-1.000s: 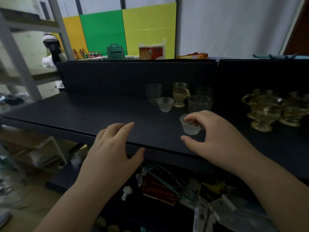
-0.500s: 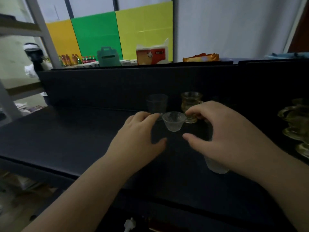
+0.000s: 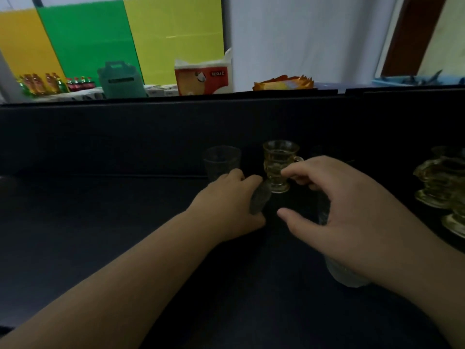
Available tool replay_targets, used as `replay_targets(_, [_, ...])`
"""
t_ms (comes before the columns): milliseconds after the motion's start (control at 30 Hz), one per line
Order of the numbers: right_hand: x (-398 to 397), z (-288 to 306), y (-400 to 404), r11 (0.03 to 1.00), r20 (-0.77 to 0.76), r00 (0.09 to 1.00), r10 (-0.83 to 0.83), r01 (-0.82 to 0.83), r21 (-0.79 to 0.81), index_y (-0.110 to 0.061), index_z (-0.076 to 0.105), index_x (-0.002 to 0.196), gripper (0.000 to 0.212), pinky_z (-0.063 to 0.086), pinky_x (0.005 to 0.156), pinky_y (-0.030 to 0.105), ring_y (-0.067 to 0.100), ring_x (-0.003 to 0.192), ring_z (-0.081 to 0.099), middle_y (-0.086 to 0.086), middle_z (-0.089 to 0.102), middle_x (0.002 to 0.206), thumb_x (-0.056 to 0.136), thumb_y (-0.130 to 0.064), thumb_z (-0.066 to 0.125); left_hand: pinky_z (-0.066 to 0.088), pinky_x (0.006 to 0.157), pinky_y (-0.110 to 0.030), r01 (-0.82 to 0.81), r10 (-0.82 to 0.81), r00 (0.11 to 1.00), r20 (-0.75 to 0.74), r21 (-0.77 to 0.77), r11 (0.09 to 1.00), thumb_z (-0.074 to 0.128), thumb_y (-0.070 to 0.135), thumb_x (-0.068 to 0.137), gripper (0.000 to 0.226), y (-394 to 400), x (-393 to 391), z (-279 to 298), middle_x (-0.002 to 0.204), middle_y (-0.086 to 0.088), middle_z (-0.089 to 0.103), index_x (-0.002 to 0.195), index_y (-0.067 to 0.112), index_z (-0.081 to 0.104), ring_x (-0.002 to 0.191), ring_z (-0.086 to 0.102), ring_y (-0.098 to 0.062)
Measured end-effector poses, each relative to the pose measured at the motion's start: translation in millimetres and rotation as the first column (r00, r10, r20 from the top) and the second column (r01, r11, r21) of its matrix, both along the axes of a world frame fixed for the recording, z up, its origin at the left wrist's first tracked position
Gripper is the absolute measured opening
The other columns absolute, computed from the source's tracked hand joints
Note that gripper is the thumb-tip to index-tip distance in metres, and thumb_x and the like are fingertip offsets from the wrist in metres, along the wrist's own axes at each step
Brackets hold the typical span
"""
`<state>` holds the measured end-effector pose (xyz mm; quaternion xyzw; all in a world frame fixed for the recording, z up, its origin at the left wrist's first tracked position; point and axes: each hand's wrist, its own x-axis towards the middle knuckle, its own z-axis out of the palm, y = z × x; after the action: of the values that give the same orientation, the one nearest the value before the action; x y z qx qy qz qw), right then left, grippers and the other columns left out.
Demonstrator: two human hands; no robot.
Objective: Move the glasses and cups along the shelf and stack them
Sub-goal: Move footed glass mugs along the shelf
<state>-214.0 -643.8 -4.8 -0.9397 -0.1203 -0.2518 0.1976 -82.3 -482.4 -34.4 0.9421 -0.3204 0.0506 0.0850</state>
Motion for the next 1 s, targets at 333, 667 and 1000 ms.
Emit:
replay_targets(333, [77.4,46.2,66.7,0.983,-0.148,0.98,-0.131,0.109,-0.146,-0.033,0.046,0.138,0.061,0.046,0.083,0.024,0.005,0.104,0.052,-0.012,0.048,0.126,0.084,-0.053,0.066,0.043,0.084,-0.023,-0.107,0.09,0.993,-0.08,-0.239,0.965,0.071,0.046,0.074,0.074,109.8,-18.2,10.0,0.13,0.017,0.033,0.137,0.045,0.034,0.104,0.044,-0.004])
replay_targets(667, [189.4,27.0,116.1,0.84,-0.434,0.759,-0.485,0.266,-0.472,-0.028,0.022,0.156,0.087,0.048,0.093,0.042,0.036,0.127,0.046,0.016,0.028,0.153,0.085,-0.064,0.06,0.046,0.088,-0.028,-0.133,0.139,0.99,-0.01,-0.364,0.922,0.07,0.044,0.076,0.075,161.2,1.9,13.7,0.134,0.012,0.034,0.141,0.038,0.034,0.108,0.045,-0.008])
replay_targets(1000, [145.6,14.6,116.2,0.915,-0.347,0.85,-0.397,0.397,-0.074,-0.036,0.036,0.149,0.087,0.046,0.082,0.031,0.027,0.12,0.052,0.008,0.04,0.145,0.075,-0.07,0.065,0.046,0.091,-0.03,-0.056,0.064,0.998,0.006,-0.419,0.906,0.069,0.049,0.074,0.075,163.0,0.3,-0.2,0.131,0.013,0.037,0.141,0.038,0.038,0.111,0.045,-0.007])
